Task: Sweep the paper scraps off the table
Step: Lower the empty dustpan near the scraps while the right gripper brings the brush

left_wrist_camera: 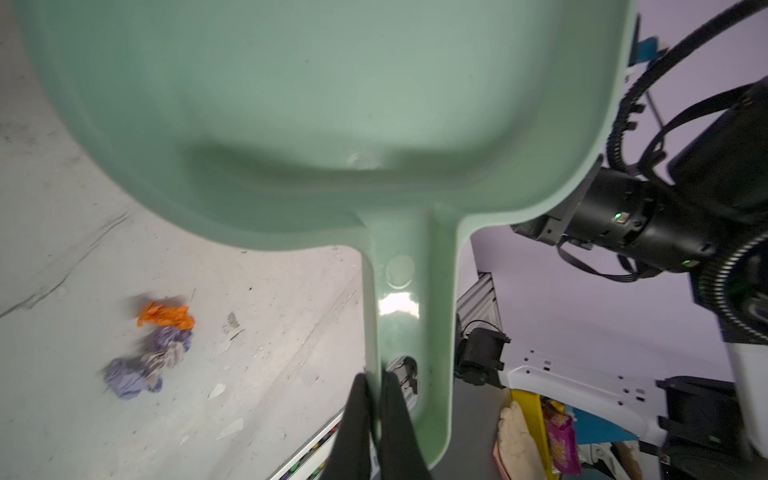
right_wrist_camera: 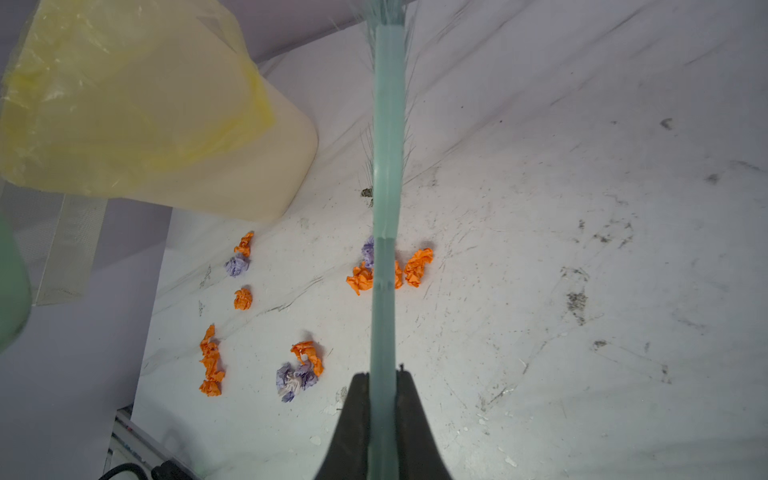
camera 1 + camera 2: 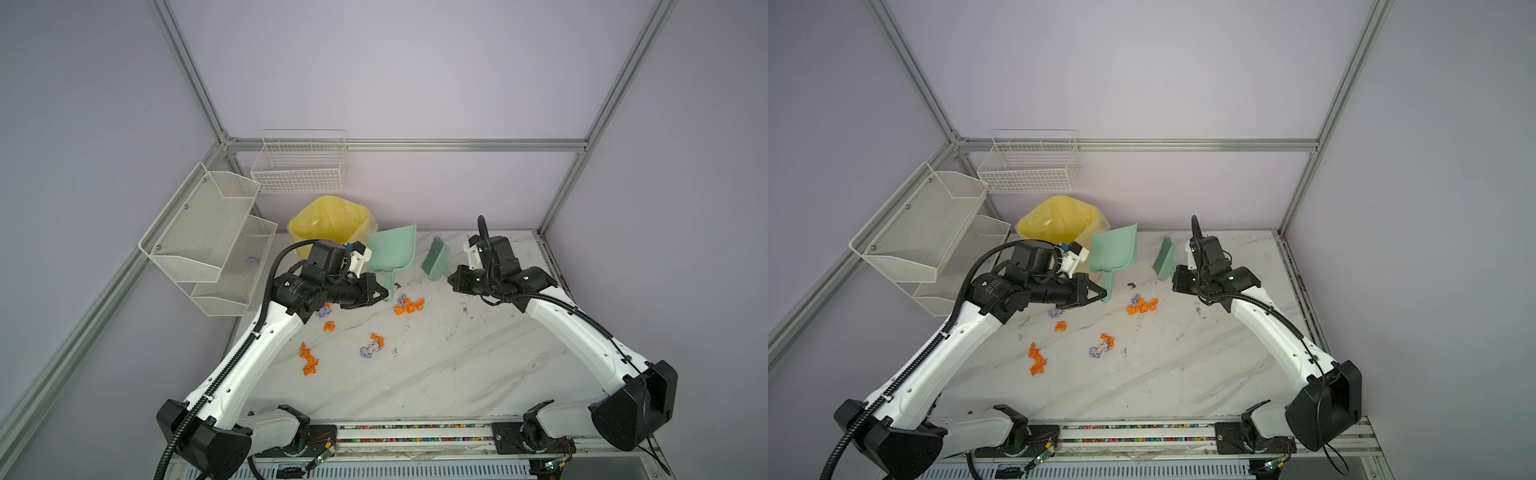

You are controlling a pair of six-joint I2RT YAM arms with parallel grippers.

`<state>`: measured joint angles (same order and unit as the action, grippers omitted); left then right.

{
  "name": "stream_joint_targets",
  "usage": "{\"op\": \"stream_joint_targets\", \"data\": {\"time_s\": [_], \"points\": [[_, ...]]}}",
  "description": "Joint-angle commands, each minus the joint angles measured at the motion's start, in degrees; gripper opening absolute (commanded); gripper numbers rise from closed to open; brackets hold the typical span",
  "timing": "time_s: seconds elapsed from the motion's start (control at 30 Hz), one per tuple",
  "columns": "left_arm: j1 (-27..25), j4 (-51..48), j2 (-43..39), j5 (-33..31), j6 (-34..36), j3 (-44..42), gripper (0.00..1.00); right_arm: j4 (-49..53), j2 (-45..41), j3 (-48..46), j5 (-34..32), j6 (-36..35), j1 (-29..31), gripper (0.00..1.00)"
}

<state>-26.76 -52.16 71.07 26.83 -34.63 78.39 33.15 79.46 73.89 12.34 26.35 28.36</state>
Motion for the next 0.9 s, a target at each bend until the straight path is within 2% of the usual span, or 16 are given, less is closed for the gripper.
{"op": "stream_joint_targets", "data": {"time_s": [0.0, 0.27, 0.73, 0.87], "points": [[-2.4, -6.1, -3.7, -10.1, 5.9, -1.0, 0.0, -4.7, 1.6, 1.4, 0.6, 2.6, 2.1, 0.0], [-5.7, -8.7, -7.6, -15.9, 6.0, -9.8, 0.0, -6.6, 5.7, 2.1, 3.1, 5.1, 6.3, 0.0], [-6.9, -13.1, -9.0, -19.9, 9.7, -14.2, 0.0, -11.0, 10.4, -2.2, 6.9, 10.8, 10.1, 0.0], [-7.6, -13.5, -9.1, -20.6, 10.6, -15.2, 0.0, -10.0, 12.7, -2.0, 8.4, 10.0, 10.1, 0.0]]}}
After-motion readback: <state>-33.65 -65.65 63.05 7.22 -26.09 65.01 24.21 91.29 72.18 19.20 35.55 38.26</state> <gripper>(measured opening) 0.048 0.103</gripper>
